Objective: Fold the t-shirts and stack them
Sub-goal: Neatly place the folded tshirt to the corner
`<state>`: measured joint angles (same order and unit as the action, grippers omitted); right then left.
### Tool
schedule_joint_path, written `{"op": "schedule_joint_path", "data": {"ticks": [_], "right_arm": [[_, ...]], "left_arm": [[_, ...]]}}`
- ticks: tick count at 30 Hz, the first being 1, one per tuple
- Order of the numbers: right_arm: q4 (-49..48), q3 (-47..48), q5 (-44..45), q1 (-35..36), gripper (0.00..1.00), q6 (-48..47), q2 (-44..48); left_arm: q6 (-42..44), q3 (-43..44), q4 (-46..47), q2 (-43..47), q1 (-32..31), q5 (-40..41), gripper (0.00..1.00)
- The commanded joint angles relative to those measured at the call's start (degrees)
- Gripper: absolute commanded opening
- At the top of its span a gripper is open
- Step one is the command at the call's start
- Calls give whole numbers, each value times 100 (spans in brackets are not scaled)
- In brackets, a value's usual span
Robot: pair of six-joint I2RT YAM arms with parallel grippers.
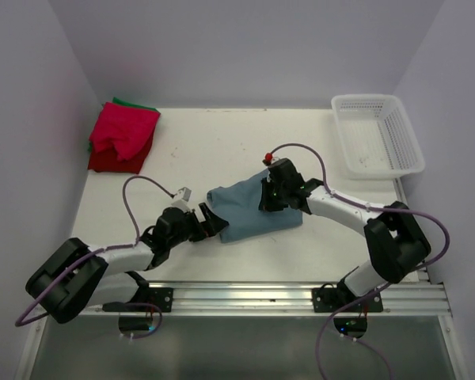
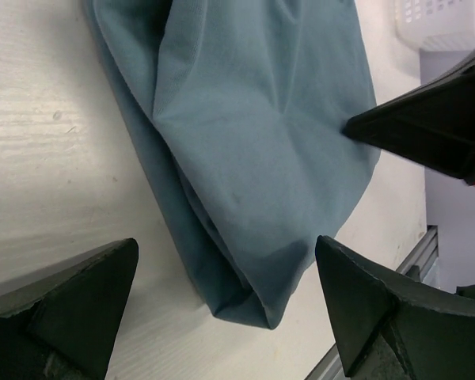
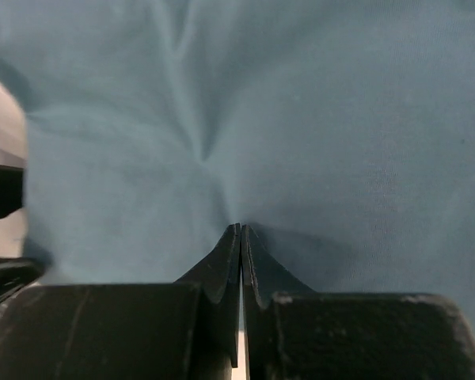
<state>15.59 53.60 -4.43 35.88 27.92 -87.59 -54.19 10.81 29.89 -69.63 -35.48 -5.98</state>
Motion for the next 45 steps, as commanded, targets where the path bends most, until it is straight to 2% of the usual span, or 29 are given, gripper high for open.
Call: {"op": "schedule_joint_path", "data": {"ticks": [1,6,12,17,21,26,32,35,36,37,38,40,41,44,45], "right_arm": [[-433,-148,82,-28,0,108,-328],[-636,-245,21,-28,0,178,-706],[-707,-324,3,-28,0,178,-830],[-690,-351,3,-28,0,152,-795],[-707,-394,12,-28,0,126,-812],[-795,-474,21,-28,0,117,-865],[-900,-553,-15,-28,0,135,-847],[-813,-579,82,-20,0,65,-769],[-778,-605,100,-28,0,47,-733],[-760,-614,109,-20,0,38,-707],[-751,-614,152,-28,0,20,-672],[-768,-623,153,-20,0,29,-593],[-768,-623,161,-28,0,20,-575],[-681,-606,205,-28,0,-23,-478],[-663,-614,240,-28,0,-50,-443]], "left_arm": [[-249,-386,690,-586,-64,193,100],[-504,-281,1370,-1393,-81,124,100],[-566,9,1458,-2281,-108,158,100],[-741,167,1976,-3186,-160,44,100],[-882,264,2398,-3584,-213,-26,100],[-935,501,2189,-3559,-231,61,100],[-900,966,1311,-3383,-240,141,100],[-839,1107,144,-2788,-240,429,100],[-786,1160,-791,-2576,-240,570,100],[-760,1317,-1288,-2208,-240,1137,100],[-716,1423,-2093,-2074,-240,1334,100],[-540,1808,-2722,-1845,-231,1686,100],[-444,1985,-3352,-1844,-222,1722,100],[-66,2802,-4225,-1967,-152,1732,100],[144,2934,-4254,-2019,-134,1662,100]]}}
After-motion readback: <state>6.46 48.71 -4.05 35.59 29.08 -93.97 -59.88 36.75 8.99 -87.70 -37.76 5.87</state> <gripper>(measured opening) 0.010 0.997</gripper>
